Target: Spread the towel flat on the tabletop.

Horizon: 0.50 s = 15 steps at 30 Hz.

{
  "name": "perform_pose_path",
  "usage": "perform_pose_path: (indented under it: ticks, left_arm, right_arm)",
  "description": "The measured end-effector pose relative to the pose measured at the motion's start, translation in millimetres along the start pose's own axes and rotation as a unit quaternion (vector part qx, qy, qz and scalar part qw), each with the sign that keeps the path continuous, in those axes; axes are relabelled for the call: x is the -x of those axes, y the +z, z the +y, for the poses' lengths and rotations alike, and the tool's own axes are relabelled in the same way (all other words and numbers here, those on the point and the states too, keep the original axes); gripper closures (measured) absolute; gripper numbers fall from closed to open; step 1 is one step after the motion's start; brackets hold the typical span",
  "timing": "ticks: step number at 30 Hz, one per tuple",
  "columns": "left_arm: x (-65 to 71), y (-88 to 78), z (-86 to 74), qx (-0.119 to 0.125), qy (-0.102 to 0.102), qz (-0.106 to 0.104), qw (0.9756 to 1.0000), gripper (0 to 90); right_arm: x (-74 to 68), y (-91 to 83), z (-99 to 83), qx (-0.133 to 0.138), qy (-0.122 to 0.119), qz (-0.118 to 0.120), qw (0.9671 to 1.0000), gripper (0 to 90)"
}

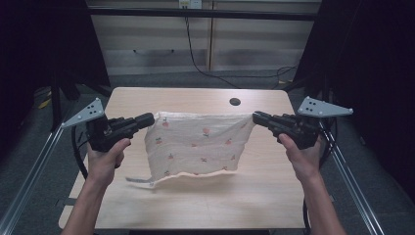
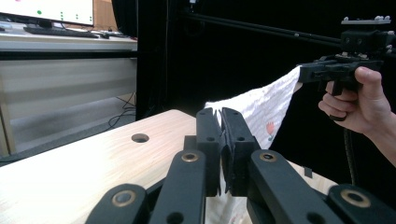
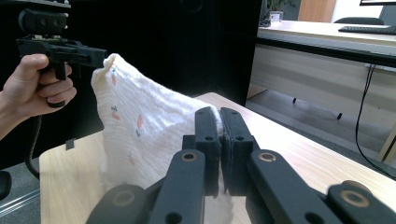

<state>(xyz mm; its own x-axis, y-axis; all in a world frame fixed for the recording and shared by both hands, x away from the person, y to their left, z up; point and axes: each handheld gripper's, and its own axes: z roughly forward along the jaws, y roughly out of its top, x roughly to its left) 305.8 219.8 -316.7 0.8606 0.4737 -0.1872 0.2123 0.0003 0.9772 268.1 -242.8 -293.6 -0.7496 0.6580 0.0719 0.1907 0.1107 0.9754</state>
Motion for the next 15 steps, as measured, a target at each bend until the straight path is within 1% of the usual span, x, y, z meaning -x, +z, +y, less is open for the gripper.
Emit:
perform_pose_path:
  ticks: [1,2,4,5,6,8,9,10,12,13,14,15]
  left_arm:
    - [0.0,0.0,0.0,0.000,0.000,0.000,1.0000,86.9]
    - [3.1,-1.6,-1.4,0.000,0.002,-0.004,1.0000,86.9]
    - [4.4,-2.6,-2.4,0.000,0.002,-0.007,1.0000,86.9]
    - [7.3,-5.0,-4.0,-0.004,0.004,-0.008,1.0000,86.9]
    - [9.5,-5.4,-4.8,-0.002,0.001,-0.009,1.0000,86.9]
    - [13.1,-7.6,-4.4,-0.005,0.011,-0.011,0.9999,86.9]
    - [15.7,-8.4,-4.1,-0.003,0.009,-0.013,0.9999,86.9]
    - [18.0,-9.6,-3.2,-0.002,0.015,-0.012,0.9998,86.9]
    - [23.6,-11.5,-1.5,-0.003,0.026,-0.009,0.9996,86.9]
    - [25.8,-12.1,-0.5,-0.006,0.028,-0.006,0.9996,86.9]
    - [27.1,-11.7,0.2,-0.004,0.025,-0.006,0.9997,86.9]
    - [26.7,-11.1,0.8,-0.006,0.025,-0.005,0.9997,86.9]
  right_arm:
    - [0.0,0.0,0.0,0.000,0.000,0.000,1.0000,86.9]
    - [-2.5,-2.6,-0.8,0.000,-0.002,0.000,1.0000,86.9]
    - [-5.9,-6.4,-2.0,0.003,-0.005,0.003,1.0000,86.9]
    - [-7.7,-8.8,-2.8,0.004,-0.005,0.004,1.0000,86.9]
    - [-9.3,-11.0,-3.9,0.007,-0.006,0.004,0.9999,86.9]
    - [-13.0,-14.9,-5.9,0.007,-0.010,0.004,0.9999,86.9]
    - [-15.4,-16.7,-6.7,0.006,-0.009,0.005,0.9999,86.9]
    - [-17.9,-18.5,-7.0,0.005,-0.009,0.005,0.9999,86.9]
    - [-22.2,-22.1,-7.0,0.011,-0.013,0.006,0.9998,86.9]
    - [-24.2,-23.7,-6.6,0.013,-0.013,0.009,0.9998,86.9]
    - [-25.4,-24.9,-6.3,0.013,-0.016,0.007,0.9998,86.9]
    - [-25.4,-24.7,-6.3,0.015,-0.016,0.008,0.9997,86.9]
